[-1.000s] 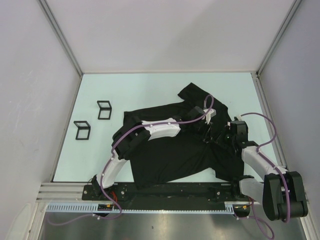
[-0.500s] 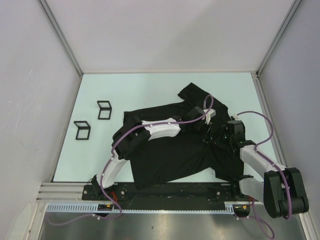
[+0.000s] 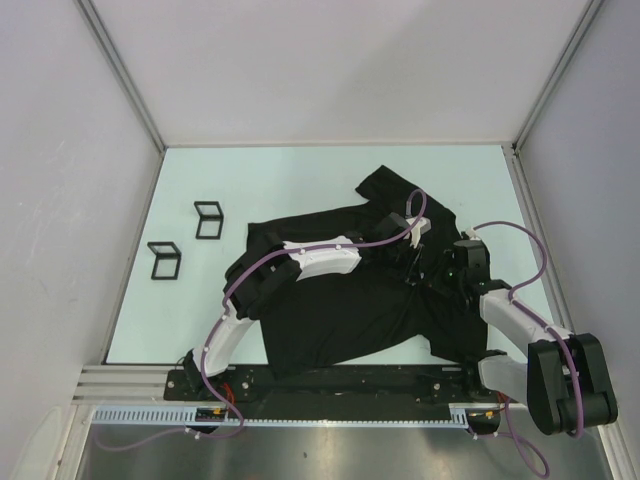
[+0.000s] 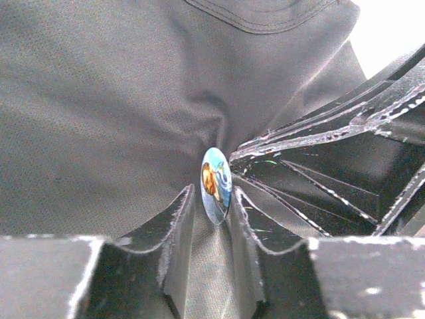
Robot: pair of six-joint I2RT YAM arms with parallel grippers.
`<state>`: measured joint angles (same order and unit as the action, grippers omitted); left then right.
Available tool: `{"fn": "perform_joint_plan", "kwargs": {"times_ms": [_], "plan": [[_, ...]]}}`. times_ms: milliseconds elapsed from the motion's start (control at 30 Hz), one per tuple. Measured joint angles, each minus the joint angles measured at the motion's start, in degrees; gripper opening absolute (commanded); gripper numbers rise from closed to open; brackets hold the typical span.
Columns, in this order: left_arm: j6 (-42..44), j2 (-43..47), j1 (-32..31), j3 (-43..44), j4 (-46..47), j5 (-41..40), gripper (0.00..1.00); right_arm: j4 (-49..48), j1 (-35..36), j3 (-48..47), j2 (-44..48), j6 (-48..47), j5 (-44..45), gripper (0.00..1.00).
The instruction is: Remove the brooch from the garment
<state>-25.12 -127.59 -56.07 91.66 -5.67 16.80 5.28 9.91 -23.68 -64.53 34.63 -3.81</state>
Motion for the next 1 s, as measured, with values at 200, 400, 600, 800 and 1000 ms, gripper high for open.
{"fn": "perform_joint_plan", "kwargs": {"times_ms": [200, 400, 600, 800, 1000], "plan": [[-0.3, 0.2, 0.0, 0.0, 0.1, 0.0, 0.41, 0.0, 0.0, -0.1, -0.4, -0.2, 0.0, 0.12], [-0.4, 1.2, 0.0, -0.6, 0.4, -0.1, 0.35, 0.0, 0.1, -0.1, -0.9, -0.2, 0.0, 0.12], [-0.4, 1.5, 0.0, -0.6, 0.6, -0.1, 0.32, -0.1, 0.1, -0.1, -1.3, -0.2, 0.0, 0.12], [-0.5, 1.5, 0.0, -0.6, 0.6, 0.1, 0.27, -0.5, 0.1, -0.1, -1.4, -0.2, -0.1, 0.12], [-0.4, 1.5, 0.0, -0.6, 0.6, 0.1, 0.18, -0.9, 0.2, -0.1, -1.6, -0.2, -0.1, 0.13]]}}
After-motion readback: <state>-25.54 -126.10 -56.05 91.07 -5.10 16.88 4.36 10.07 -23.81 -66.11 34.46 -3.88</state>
